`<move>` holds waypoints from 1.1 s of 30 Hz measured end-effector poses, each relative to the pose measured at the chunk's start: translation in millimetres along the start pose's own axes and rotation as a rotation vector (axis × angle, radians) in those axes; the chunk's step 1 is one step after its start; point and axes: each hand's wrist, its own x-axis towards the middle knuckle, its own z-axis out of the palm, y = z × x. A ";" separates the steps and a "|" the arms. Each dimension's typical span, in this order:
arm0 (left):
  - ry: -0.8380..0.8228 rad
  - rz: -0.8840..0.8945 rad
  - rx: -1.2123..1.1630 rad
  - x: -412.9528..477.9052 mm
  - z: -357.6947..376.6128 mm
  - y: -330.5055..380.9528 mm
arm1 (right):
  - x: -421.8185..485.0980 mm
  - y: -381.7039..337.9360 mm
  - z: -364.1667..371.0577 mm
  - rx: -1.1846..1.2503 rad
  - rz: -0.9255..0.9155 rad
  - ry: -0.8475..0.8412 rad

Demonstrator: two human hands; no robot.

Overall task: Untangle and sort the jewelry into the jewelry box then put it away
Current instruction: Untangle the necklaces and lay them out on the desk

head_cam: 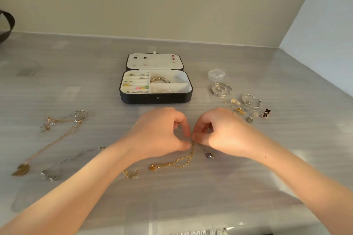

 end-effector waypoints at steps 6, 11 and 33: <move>-0.007 -0.015 0.008 -1.7 2.8 0.3 | 0.8 -0.8 3.9 0.034 0.016 0.025; 0.008 -0.027 -0.023 -2.6 4.3 -0.4 | -2.6 3.7 13.2 0.082 0.016 0.054; 0.103 -0.047 -0.051 3.7 14.3 -0.6 | -2.0 10.7 9.7 0.101 -0.025 0.102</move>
